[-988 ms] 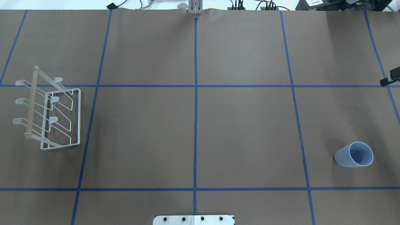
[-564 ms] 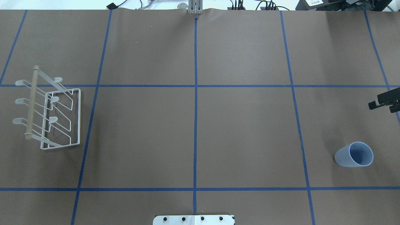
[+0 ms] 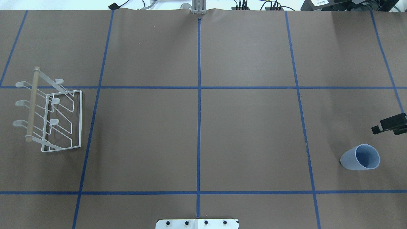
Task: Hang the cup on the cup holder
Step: 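Move the right gripper down to the open end of the light blue cup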
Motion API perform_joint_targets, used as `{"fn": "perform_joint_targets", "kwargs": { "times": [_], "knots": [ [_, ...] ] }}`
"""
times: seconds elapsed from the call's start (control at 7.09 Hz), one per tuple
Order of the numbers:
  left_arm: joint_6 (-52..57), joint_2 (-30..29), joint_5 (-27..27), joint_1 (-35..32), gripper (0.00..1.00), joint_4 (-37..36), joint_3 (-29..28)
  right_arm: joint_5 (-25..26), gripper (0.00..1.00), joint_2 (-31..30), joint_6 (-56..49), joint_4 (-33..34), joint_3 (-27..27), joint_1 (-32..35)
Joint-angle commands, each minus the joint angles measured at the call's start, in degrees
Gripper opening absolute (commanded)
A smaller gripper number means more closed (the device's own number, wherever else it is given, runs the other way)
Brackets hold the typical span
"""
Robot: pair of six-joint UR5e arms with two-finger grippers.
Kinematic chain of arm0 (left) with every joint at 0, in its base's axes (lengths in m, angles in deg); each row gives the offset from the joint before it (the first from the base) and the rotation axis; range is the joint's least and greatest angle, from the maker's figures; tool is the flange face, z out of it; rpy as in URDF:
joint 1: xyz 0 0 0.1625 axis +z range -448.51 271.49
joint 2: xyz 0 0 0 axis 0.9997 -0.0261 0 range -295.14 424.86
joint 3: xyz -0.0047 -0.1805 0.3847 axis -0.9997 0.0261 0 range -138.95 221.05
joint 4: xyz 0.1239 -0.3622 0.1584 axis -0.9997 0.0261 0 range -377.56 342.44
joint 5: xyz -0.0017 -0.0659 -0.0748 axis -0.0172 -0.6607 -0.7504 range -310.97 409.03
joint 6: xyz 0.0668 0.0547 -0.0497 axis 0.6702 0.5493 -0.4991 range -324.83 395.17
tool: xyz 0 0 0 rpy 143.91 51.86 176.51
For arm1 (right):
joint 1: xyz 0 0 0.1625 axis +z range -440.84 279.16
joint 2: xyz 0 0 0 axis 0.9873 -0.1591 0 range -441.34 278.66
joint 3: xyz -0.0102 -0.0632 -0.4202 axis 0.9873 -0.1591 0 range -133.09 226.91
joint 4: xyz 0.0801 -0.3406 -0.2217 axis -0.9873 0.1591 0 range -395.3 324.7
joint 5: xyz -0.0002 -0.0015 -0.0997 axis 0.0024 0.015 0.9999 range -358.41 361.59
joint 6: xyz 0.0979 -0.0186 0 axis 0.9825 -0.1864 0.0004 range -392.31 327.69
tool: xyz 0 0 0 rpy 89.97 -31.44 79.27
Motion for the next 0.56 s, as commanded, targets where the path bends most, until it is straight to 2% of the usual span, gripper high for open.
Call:
{"fn": "perform_joint_targets", "kwargs": {
  "times": [0.0,0.28,0.42],
  "knots": [
    [0.1,0.2,-0.1,0.0,0.98,0.0,0.0,0.9,0.99,-2.8,0.1,-0.8,0.7,-4.1],
    [0.1,0.3,-0.4,0.0,0.98,0.0,0.1,14.0,0.99,-3.9,-0.3,-0.8,1.7,-11.6],
    [0.1,0.3,-0.4,0.0,0.98,0.0,0.1,14.0,0.99,-4.0,-0.5,-0.8,1.8,-11.6]
  ]
}}
